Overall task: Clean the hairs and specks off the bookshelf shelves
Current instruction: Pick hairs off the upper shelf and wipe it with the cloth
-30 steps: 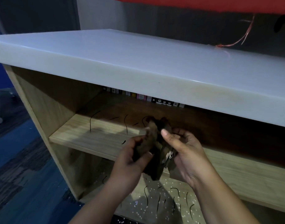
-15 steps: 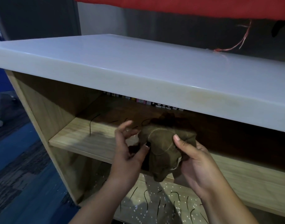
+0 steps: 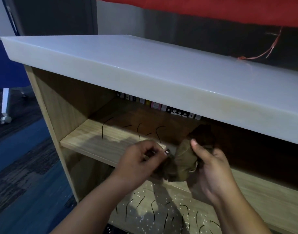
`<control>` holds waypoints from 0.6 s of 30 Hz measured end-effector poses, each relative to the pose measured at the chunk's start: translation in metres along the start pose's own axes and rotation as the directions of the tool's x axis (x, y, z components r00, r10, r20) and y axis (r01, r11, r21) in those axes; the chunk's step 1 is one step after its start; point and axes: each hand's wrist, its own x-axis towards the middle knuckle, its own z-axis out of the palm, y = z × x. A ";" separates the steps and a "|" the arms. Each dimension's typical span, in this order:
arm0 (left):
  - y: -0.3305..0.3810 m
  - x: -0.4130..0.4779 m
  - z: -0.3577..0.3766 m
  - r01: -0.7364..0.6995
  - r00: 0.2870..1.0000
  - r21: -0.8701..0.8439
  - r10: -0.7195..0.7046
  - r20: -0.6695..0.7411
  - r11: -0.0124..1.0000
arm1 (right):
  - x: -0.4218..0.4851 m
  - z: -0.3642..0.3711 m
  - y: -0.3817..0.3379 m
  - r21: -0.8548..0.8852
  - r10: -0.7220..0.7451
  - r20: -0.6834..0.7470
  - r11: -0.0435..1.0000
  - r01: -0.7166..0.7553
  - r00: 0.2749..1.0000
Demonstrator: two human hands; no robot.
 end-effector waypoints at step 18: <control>-0.047 0.043 -0.075 -0.041 0.964 0.382 0.137 -0.229 0.923 | 0.170 0.038 0.012 -0.883 -0.158 0.292 0.335 0.329 0.943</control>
